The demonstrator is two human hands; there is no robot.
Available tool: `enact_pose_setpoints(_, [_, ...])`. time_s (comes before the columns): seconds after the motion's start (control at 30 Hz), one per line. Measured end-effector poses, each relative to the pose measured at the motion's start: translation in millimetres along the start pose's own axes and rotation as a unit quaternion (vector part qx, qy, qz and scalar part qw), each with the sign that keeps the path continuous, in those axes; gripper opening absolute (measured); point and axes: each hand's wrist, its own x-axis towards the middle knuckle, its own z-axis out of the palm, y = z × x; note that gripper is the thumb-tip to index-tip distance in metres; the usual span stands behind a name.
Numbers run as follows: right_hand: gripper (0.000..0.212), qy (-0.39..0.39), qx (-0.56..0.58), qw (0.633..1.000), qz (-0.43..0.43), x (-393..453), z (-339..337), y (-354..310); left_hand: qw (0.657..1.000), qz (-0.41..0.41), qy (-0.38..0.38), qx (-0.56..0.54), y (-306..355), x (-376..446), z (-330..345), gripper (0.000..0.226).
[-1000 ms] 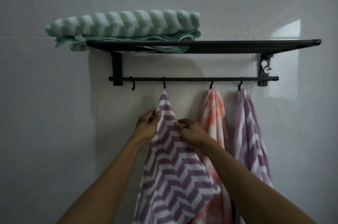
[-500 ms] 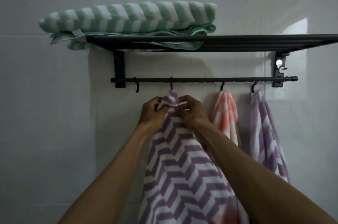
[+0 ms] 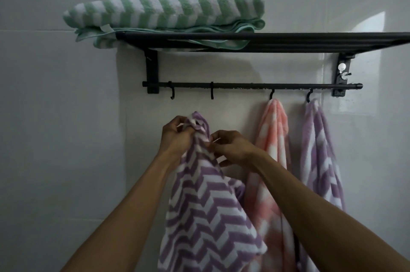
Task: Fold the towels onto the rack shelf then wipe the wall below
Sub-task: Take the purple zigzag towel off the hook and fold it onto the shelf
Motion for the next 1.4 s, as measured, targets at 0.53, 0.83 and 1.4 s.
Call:
enact_pose_setpoints(0.53, [0.019, 0.029, 0.123, 0.989, -0.079, -128.8, 16.5, -18.7, 0.983, -0.099, -0.086, 0.125, 38.6, -163.7, -46.8, 0.016])
enact_pose_setpoints(0.83, [0.032, -0.176, -0.262, 0.948, -0.039, -254.5, 18.4, 23.5, 0.987, -0.020, 0.082, 0.136, 66.3, -268.4, -50.7, 0.020])
enact_pose_setpoints(1.4, [0.027, 0.098, 0.065, 0.990, -0.076, -294.6, 34.6, -31.5, 0.953, -0.165, -0.152, 0.202, 85.4, -351.9, -57.4, 0.065])
